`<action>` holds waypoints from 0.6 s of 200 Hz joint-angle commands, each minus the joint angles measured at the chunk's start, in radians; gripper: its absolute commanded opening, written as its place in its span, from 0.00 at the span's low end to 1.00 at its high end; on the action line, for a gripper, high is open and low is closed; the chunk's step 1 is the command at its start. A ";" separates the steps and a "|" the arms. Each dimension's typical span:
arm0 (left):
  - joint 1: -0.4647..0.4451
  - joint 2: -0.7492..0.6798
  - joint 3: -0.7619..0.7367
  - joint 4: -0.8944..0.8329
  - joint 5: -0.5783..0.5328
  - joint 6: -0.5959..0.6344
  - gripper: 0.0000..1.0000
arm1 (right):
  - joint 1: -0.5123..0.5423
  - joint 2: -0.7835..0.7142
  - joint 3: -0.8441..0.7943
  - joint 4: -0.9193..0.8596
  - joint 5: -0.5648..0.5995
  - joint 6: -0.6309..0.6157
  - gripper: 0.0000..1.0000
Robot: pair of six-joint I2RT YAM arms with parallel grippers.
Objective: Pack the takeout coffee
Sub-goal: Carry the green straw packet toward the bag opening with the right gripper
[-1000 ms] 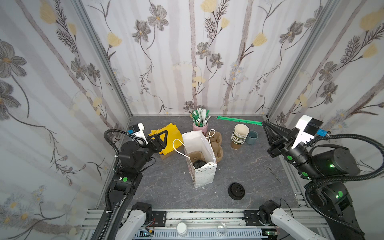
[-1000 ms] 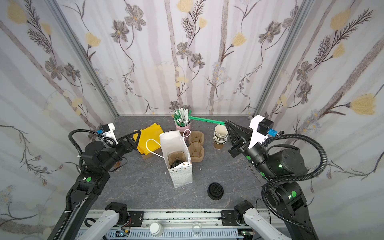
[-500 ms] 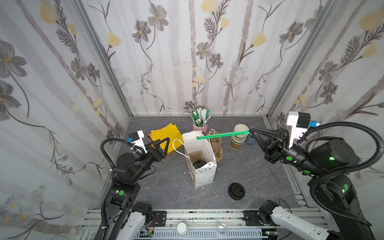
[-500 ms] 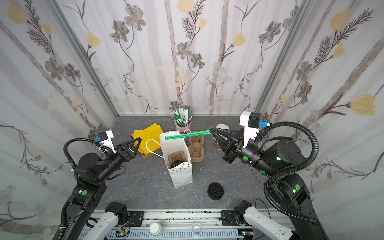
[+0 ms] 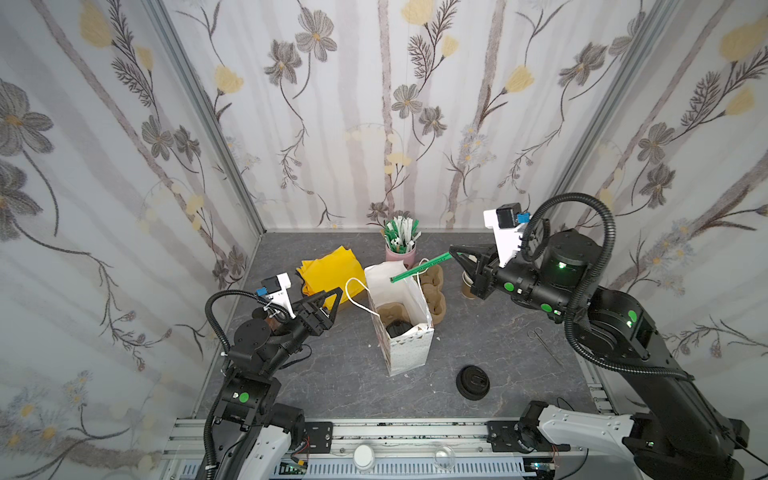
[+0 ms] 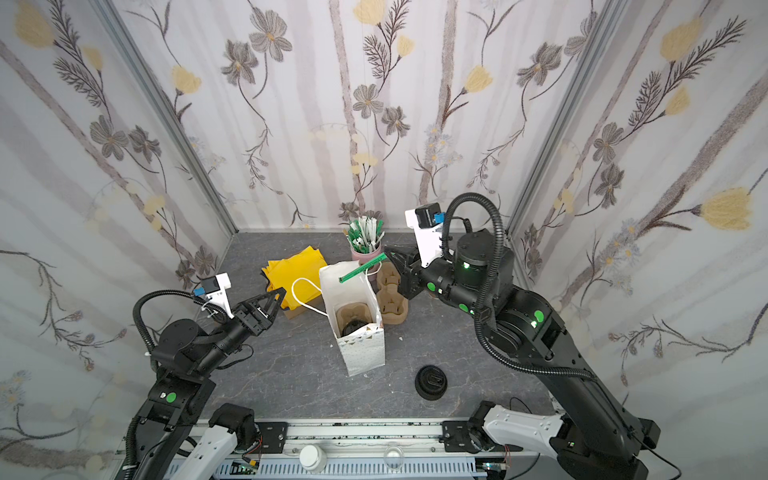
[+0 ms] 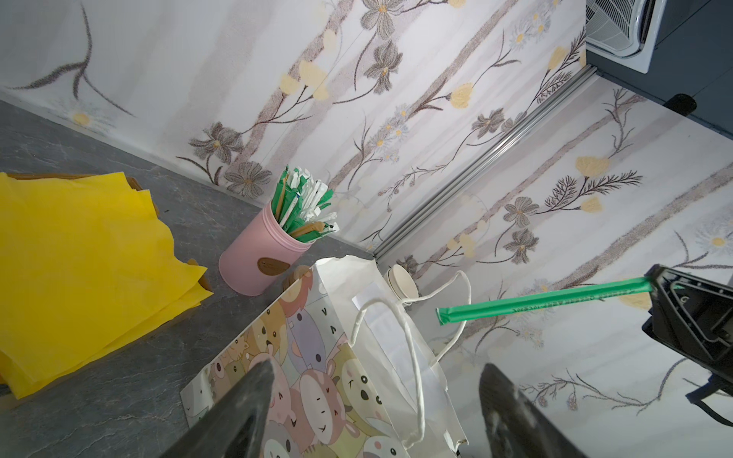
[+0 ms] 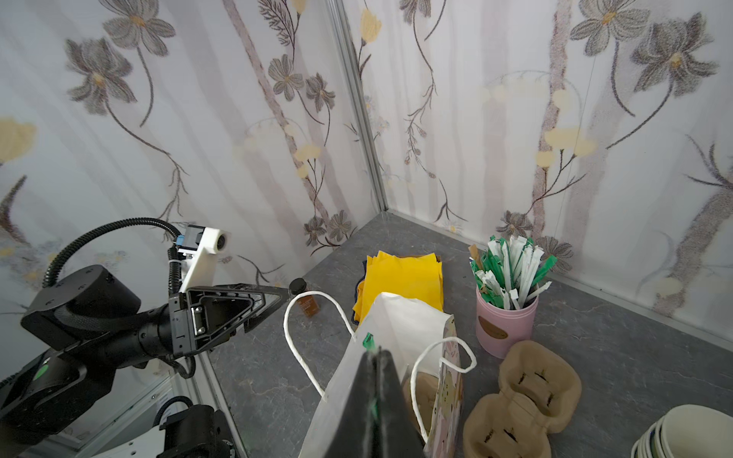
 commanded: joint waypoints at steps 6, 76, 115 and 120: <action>-0.006 0.002 -0.011 0.035 0.030 -0.011 0.82 | 0.056 0.096 0.045 -0.026 0.112 -0.042 0.00; -0.007 -0.022 -0.039 0.034 0.022 -0.013 0.83 | 0.121 0.338 0.139 -0.056 0.284 -0.027 0.00; -0.007 -0.039 -0.053 0.034 0.010 -0.020 0.83 | 0.121 0.434 0.172 -0.016 0.223 -0.001 0.00; -0.006 -0.039 -0.054 0.034 0.008 -0.020 0.83 | 0.121 0.446 0.176 -0.015 0.222 0.002 0.00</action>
